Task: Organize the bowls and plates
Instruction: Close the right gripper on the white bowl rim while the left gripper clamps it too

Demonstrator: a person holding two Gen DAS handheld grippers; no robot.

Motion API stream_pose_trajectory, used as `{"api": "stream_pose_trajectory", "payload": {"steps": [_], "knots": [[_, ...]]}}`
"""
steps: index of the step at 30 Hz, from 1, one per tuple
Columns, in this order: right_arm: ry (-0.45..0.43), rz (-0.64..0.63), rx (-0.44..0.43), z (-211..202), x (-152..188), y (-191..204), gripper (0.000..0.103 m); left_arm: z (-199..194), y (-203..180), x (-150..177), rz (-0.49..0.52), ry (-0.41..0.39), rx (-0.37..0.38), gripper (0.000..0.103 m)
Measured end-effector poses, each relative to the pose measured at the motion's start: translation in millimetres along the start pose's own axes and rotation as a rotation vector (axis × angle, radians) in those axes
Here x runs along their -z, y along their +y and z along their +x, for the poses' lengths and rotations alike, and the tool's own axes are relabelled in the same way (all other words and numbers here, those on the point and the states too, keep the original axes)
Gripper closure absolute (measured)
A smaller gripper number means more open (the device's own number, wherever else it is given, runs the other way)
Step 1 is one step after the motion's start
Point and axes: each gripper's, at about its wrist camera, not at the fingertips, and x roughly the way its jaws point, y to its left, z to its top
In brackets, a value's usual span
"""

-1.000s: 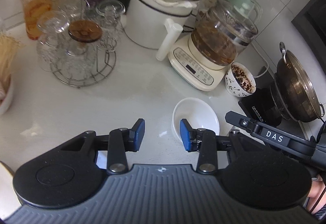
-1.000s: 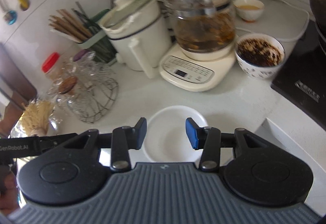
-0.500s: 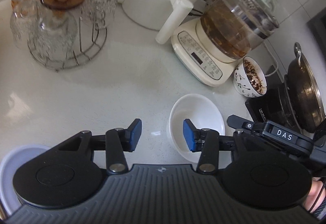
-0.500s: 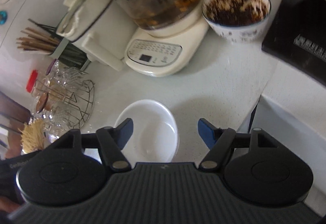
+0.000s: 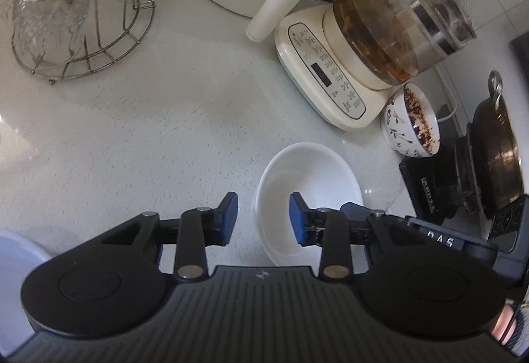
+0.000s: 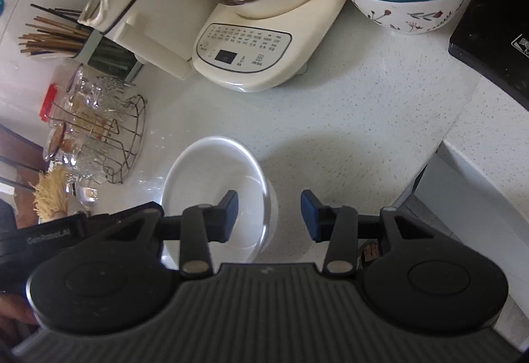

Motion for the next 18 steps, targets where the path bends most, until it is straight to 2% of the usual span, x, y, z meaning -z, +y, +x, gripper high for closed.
{"api": "stream_pose_trajectory", "payload": {"steps": [5,6,13,18], "knots": [[0.023,0.021,-0.006,7.3,-3.5,-5.0,0.066,10.4,-3.1,-1.2,0.019,0.031,-0.022,0.069],[0.024,0.021,-0.011,8.0,-3.6,-5.3,0.07,12.0,-3.8,-1.1,0.022,0.032,-0.028,0.07],[0.038,0.033,-0.024,11.6,-4.9,-9.7,0.086,17.6,-5.5,-2.0,0.021,0.034,-0.042,0.091],[0.033,0.003,-0.031,9.7,-7.0,-5.2,0.09,15.1,-8.4,-3.7,0.041,0.025,-0.038,0.096]]}}
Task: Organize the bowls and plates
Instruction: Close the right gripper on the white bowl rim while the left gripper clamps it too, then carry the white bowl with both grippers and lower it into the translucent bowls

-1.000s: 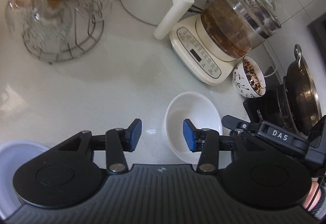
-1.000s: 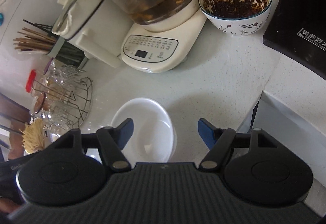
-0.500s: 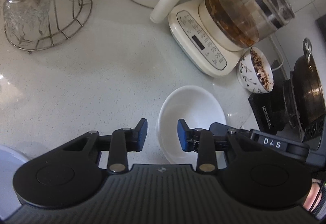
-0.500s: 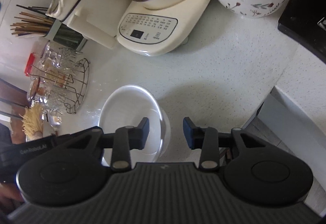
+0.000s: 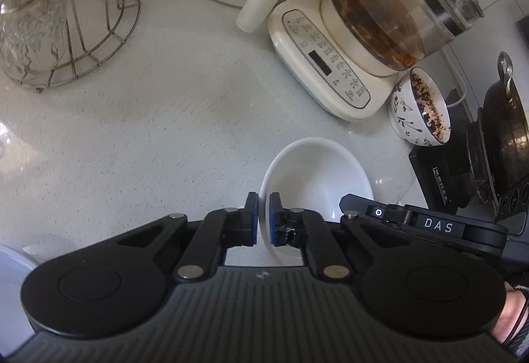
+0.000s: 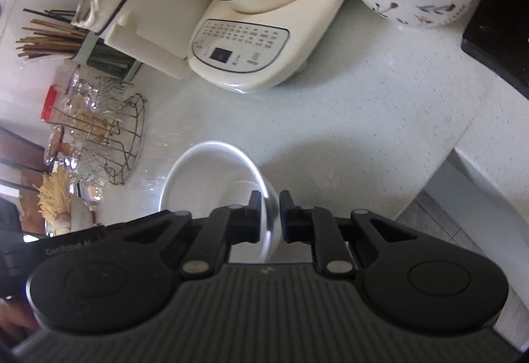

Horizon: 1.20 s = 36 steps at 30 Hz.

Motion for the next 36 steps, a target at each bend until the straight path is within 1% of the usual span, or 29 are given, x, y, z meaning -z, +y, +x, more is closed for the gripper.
{"api": "stream_pose_trajectory", "payload": {"steps": [3,12,21,36], "knots": [[-0.011,-0.005,-0.002,-2.7,-0.3,2.1,0.09,-1.9,-3.6,-0.1,0.017,-0.007,-0.008,0.096],[-0.05,-0.041,-0.023,-13.0,-1.7,15.9,0.09,-19.2,3.0,2.5,0.002,-0.038,0.0,0.096],[-0.075,-0.096,-0.051,-23.9,3.4,42.6,0.09,-54.1,12.2,9.3,-0.026,-0.075,-0.011,0.096],[-0.077,-0.152,-0.106,-37.9,23.7,89.4,0.09,-111.2,37.5,27.6,-0.071,-0.123,-0.037,0.096]]}}
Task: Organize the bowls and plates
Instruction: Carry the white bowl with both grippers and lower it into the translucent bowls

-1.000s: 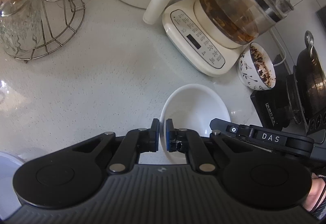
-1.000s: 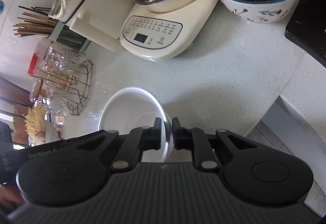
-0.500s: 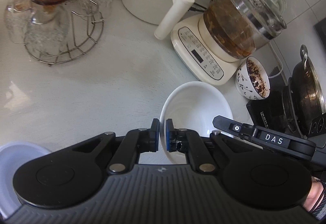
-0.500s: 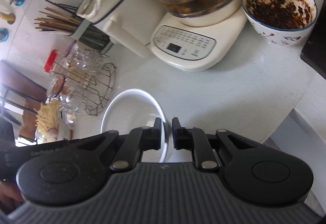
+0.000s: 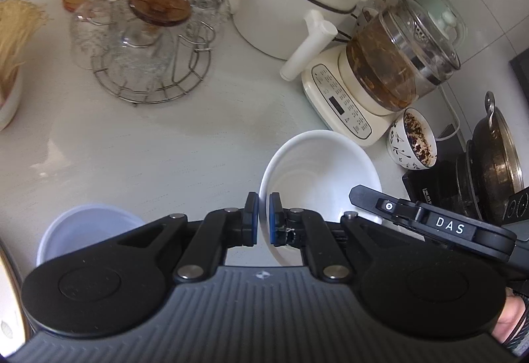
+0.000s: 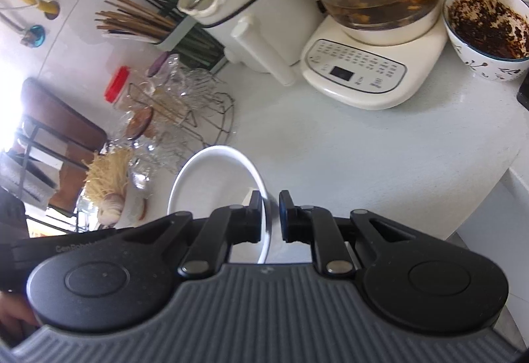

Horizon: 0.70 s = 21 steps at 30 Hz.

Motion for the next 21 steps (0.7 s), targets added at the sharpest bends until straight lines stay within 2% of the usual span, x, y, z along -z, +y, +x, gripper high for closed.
{"api": "stream_pose_trajectory", "payload": {"steps": [21], "knots": [[0.01,-0.109,-0.057,3.6,20.2,66.5,0.09,-69.9,53.4,26.8,-0.073,-0.101,-0.007,0.096]]}}
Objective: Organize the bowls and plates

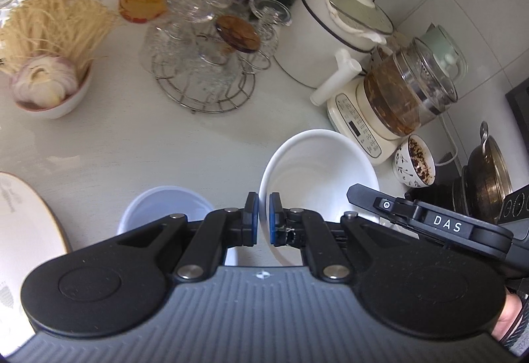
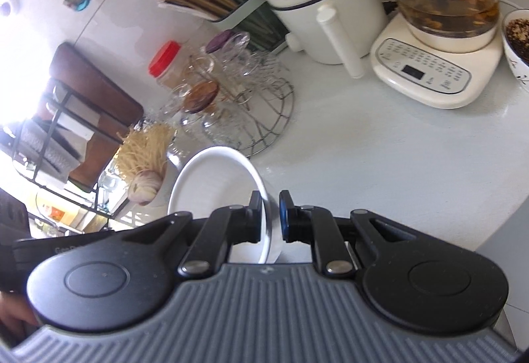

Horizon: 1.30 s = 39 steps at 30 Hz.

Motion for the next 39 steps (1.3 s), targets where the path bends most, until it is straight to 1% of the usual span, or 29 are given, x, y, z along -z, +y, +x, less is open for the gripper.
{"api": "stream_pose_trajectory", "payload": {"steps": [7,12,17,20,22,28,31,36,39], "knots": [[0.016,-0.044,-0.022,10.7,8.1,26.3,0.09,-24.5,24.5,7.1,-0.03,-0.033,-0.021,0.096],[0.043,-0.062,-0.038,22.9,16.3,43.1,0.09,-40.1,43.6,13.5,-0.057,-0.053,-0.037,0.096],[0.083,-0.092,-0.046,37.7,21.9,60.7,0.089,-50.8,65.5,21.2,-0.106,-0.075,-0.049,0.096],[0.11,-0.105,-0.043,45.7,26.0,69.7,0.088,-53.6,74.4,25.2,-0.117,-0.069,-0.068,0.096],[0.124,-0.116,-0.028,49.4,28.6,74.3,0.088,-52.5,80.2,27.9,-0.123,-0.056,-0.066,0.096],[0.145,-0.131,0.03,56.6,33.8,75.8,0.087,-40.4,87.4,33.5,-0.127,-0.01,-0.062,0.095],[0.171,-0.09,0.053,63.2,37.3,66.1,0.088,-34.0,90.3,34.3,-0.131,0.011,-0.067,0.095],[0.201,-0.006,0.058,72.9,39.7,50.3,0.087,-26.4,94.8,31.8,-0.137,0.027,-0.079,0.095],[0.191,-0.003,0.049,73.0,37.9,51.0,0.087,-23.6,97.2,30.6,-0.141,0.029,-0.08,0.095]]}}
